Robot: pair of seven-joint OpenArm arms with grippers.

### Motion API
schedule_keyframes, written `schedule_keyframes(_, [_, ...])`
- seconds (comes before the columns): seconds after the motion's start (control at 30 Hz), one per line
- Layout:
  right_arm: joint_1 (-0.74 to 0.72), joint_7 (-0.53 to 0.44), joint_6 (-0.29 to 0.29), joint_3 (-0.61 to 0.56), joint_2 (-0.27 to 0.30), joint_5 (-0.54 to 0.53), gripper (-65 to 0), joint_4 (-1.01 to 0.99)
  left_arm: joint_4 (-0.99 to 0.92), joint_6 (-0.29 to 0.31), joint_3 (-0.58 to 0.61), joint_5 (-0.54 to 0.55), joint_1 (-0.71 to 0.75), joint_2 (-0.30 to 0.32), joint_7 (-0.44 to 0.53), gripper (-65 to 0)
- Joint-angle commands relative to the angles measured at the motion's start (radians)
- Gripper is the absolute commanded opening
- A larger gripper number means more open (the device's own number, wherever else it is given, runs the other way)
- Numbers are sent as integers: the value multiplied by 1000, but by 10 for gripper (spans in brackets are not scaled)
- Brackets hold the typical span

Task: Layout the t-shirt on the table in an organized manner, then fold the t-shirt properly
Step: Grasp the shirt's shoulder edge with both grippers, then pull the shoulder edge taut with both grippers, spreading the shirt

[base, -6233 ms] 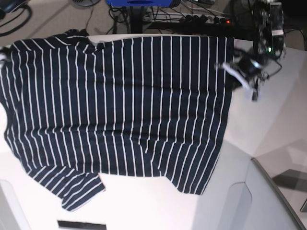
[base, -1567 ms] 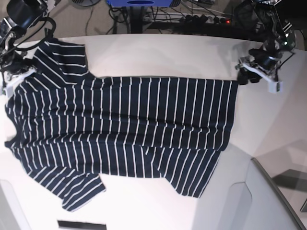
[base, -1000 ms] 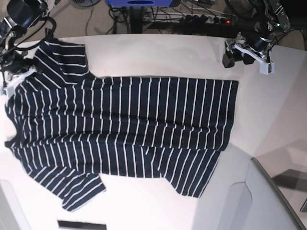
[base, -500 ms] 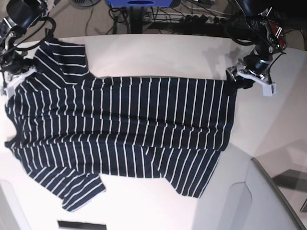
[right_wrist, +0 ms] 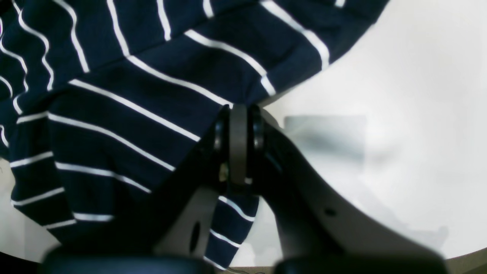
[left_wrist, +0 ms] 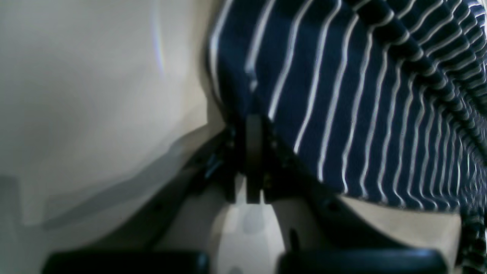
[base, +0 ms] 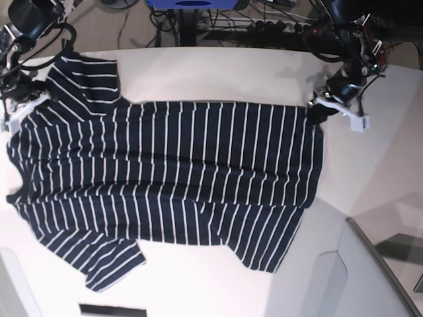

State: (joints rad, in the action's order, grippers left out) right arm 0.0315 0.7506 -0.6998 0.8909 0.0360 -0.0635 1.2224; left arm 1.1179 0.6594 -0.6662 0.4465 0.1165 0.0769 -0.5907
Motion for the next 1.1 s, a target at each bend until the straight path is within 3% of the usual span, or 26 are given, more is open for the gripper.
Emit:
schedule_keyframes(0.0, [2, 33, 2, -3, 8, 24, -648, 6, 17, 0, 0, -7, 10, 4, -12, -650])
schedule_keyframes(0.23, [54, 94, 2, -2, 2, 23, -648, 230, 253, -7, -2, -7, 93, 5, -21, -650])
schedule_keyframes(0.4, [74, 180, 2, 0, 2, 21, -648, 357, 399, -7, -3, -5, 136, 5, -120, -650])
schedule_keyframes(0.63, [97, 277, 2, 0, 0, 21, -648, 405, 459, -7, -3, -5, 210, -6, -131, -650])
schedule_keyframes(0.87, [155, 286, 2, -2, 0, 21, -648, 488, 499, -7, -2, -5, 322, -9, -131, -650])
schedule_keyframes(1.07, [150, 281, 2, -3, 5, 21, -648, 481, 592, -7, 0, -5, 397, -59, -131, -650])
